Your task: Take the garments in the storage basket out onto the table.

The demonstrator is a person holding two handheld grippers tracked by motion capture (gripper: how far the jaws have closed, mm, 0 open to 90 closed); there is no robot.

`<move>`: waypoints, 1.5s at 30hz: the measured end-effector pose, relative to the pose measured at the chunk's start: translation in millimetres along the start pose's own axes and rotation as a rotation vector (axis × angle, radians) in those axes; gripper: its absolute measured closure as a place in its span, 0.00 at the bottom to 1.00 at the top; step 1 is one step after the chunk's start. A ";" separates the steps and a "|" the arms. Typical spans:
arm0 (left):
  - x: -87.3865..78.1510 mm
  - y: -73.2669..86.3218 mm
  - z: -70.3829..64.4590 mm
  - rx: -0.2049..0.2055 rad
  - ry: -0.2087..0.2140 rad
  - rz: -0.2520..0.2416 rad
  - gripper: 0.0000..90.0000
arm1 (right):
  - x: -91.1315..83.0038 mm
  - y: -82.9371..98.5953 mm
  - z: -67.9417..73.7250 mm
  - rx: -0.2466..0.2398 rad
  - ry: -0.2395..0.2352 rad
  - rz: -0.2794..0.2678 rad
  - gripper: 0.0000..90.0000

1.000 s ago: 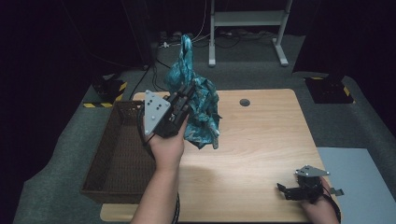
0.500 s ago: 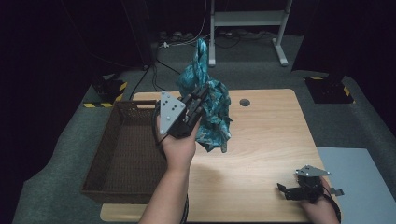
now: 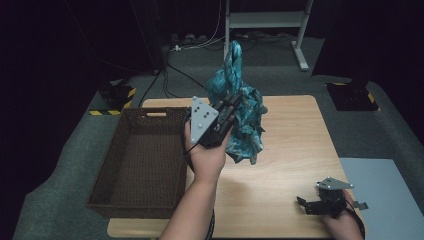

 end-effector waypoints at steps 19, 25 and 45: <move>28.2 30.0 -16.0 -0.036 0.060 0.047 0.94 | -1.5 1.2 1.7 -0.005 0.000 0.003 0.00; 32.9 36.3 -19.1 -0.038 0.067 0.058 0.94 | -1.5 1.1 1.9 -0.005 -0.001 0.004 0.00; 48.1 61.3 -30.9 -0.064 0.091 0.095 0.94 | -1.4 1.2 0.9 -0.010 -0.007 0.000 0.00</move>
Point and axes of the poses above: each handheld gripper's, and its own axes: x roughly forward along the jaws, y roughly out of its underside, z roughly to its left, the point moved 1 cm from there along x, roughly forward along the jaws, and after that the axes turned 14 degrees about -x, right-handed, at the moved point
